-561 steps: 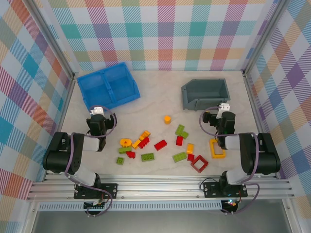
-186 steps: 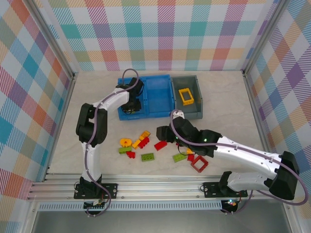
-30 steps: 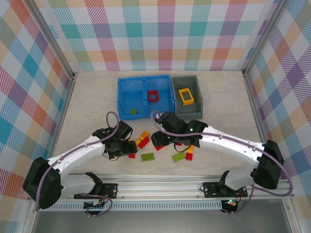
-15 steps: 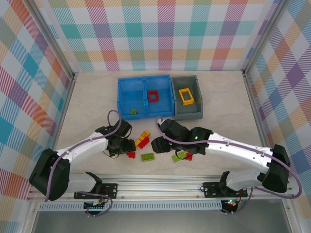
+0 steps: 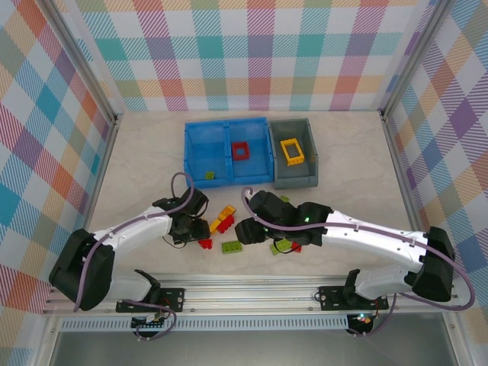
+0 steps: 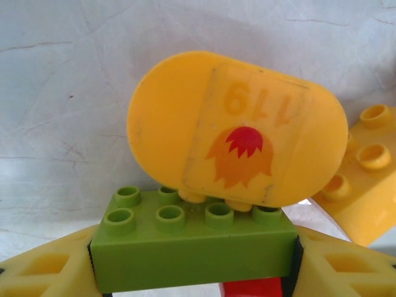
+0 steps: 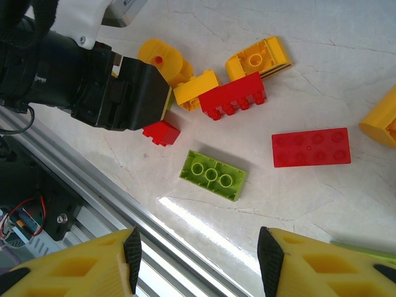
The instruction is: Sort the legos into containers by color
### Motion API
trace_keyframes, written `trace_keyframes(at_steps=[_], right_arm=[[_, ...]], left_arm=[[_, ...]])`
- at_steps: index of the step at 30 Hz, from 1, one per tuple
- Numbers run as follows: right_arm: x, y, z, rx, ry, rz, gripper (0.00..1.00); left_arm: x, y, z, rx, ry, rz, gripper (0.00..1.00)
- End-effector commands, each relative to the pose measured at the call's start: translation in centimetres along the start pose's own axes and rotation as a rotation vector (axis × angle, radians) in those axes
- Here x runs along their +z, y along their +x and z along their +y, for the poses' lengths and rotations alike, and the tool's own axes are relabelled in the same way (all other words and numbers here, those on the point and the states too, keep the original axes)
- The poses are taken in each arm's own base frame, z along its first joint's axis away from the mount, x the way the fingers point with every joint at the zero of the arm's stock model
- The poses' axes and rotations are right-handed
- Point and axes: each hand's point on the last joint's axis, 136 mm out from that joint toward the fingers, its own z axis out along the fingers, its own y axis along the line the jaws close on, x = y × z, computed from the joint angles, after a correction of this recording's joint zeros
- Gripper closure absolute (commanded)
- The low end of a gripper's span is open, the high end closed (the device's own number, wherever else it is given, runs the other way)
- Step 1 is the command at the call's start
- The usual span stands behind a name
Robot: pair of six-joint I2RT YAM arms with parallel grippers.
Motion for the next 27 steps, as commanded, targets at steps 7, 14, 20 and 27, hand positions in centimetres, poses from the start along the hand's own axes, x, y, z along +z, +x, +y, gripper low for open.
trace_keyframes(at_steps=[7,14,20,27], right_arm=[[-1.8,-3.4,1.6,-0.011,-0.056,-0.167,0.46],[-3.3,-7.0,1.1,0.034,-0.007,-0.343,0.46],[-3.4,-8.5,0.0,0.108,0.034,-0.412,0.45],[-2.9,-8.1,-0.9,0.15,0.051,-0.399,0.45]], left_arm=[[-9.3,-1.7,0.7,-0.009,0.022,-0.13,0.53],[-13.1,-9.7,-4.3,0.03,0.066,-0.239,0.53],[-11.4,-18.4,-6.7,-0.006,0.026,-0.29,0.53],[-6.5,-24.5,-6.5,-0.089,-0.042,-0.279,0.55]])
